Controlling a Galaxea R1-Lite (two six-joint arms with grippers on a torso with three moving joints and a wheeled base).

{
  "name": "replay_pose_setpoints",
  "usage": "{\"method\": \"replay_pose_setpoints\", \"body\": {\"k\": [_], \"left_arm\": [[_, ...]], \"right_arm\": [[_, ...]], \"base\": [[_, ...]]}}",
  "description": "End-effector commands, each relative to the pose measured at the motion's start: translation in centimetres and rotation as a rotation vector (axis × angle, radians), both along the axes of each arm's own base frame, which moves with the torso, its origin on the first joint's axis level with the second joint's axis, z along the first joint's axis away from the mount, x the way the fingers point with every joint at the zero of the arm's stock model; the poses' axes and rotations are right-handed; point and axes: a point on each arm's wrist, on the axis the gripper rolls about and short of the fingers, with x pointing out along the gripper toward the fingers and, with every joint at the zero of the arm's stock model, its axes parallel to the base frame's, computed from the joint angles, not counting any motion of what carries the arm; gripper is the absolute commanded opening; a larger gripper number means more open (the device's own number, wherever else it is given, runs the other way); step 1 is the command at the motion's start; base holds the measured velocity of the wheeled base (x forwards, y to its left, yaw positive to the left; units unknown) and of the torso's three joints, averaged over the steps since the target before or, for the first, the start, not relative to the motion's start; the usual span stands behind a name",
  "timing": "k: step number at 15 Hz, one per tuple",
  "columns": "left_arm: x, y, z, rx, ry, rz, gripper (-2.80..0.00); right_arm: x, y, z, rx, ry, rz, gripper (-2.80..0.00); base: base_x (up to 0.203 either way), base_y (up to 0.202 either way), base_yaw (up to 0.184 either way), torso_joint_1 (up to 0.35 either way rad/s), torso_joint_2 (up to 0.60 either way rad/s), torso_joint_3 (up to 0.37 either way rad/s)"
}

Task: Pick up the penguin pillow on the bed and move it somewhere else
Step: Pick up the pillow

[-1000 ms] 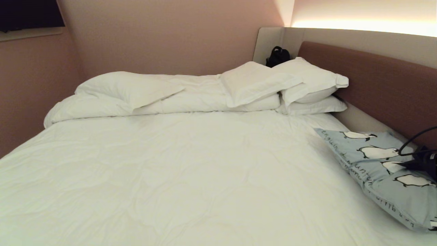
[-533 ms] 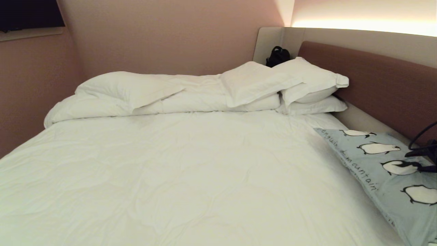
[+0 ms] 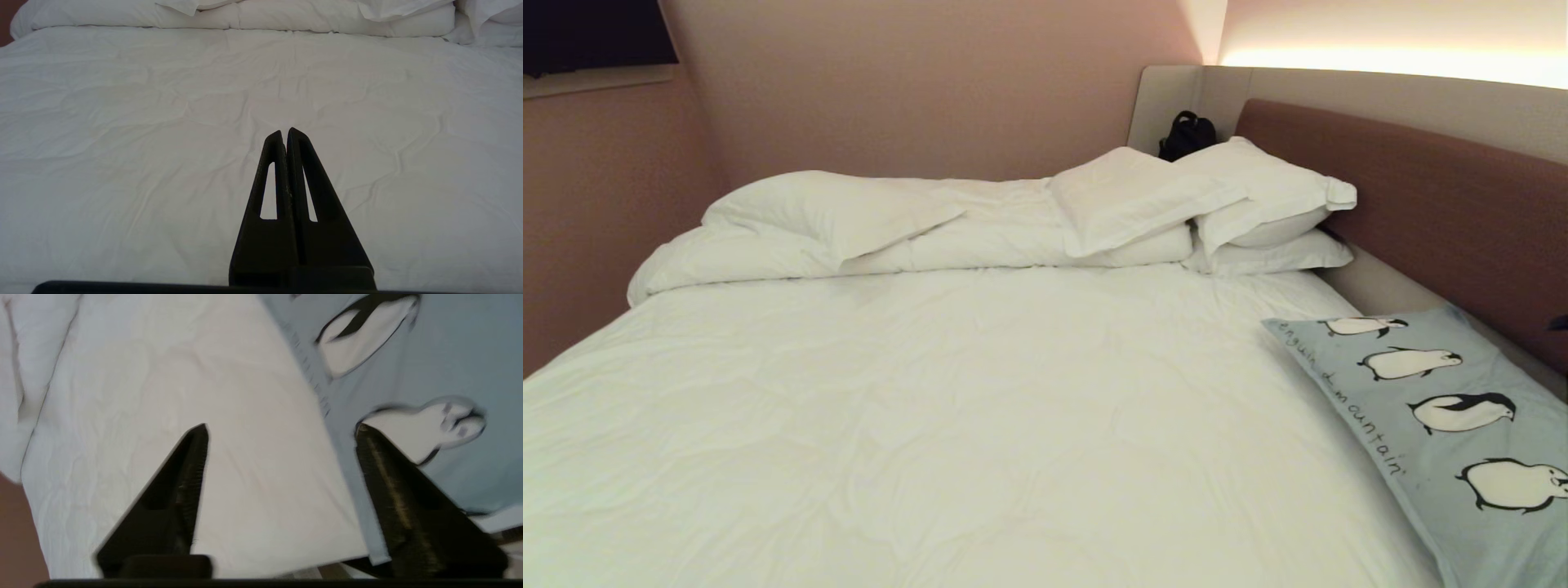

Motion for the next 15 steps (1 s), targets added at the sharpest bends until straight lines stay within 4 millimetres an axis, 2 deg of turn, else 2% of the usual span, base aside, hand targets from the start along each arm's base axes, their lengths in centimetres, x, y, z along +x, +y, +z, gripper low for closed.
{"method": "replay_pose_setpoints", "body": {"k": [1, 3, 6, 9, 12, 15], "left_arm": [[0.0, 0.0, 0.0, -0.001, -0.001, 0.001, -2.8], [0.0, 0.0, 0.0, -0.001, -0.001, 0.001, -2.8], [0.0, 0.0, 0.0, -0.001, -0.001, 0.001, -2.8], [0.0, 0.0, 0.0, -0.001, -0.001, 0.001, -2.8], [0.0, 0.0, 0.0, -0.001, -0.001, 0.001, -2.8], [0.0, 0.0, 0.0, -0.001, -0.001, 0.001, -2.8]], "right_arm": [[-4.1, 3.6, 2.8, -0.048, -0.08, 0.04, -2.8], [-6.1, 5.4, 3.6, -0.062, -0.13, 0.071, -2.8], [-7.3, 6.9, 4.7, 0.029, -0.254, 0.215, -2.8], [-7.6, 8.9, 5.6, 0.267, -0.341, 0.404, -2.8], [-6.8, 11.1, 5.2, 0.418, -0.272, 0.492, -2.8], [-6.1, 12.3, 3.7, 0.36, -0.163, 0.429, -2.8]], "base": [[0.0, 0.0, 0.0, 0.0, 0.0, 0.0], [0.0, 0.0, 0.0, 0.0, 0.0, 0.0], [0.0, 0.0, 0.0, 0.0, 0.0, 0.0], [0.0, 0.0, 0.0, 0.0, 0.0, 0.0], [0.0, 0.0, 0.0, 0.0, 0.0, 0.0], [0.0, 0.0, 0.0, 0.0, 0.0, 0.0]]}}
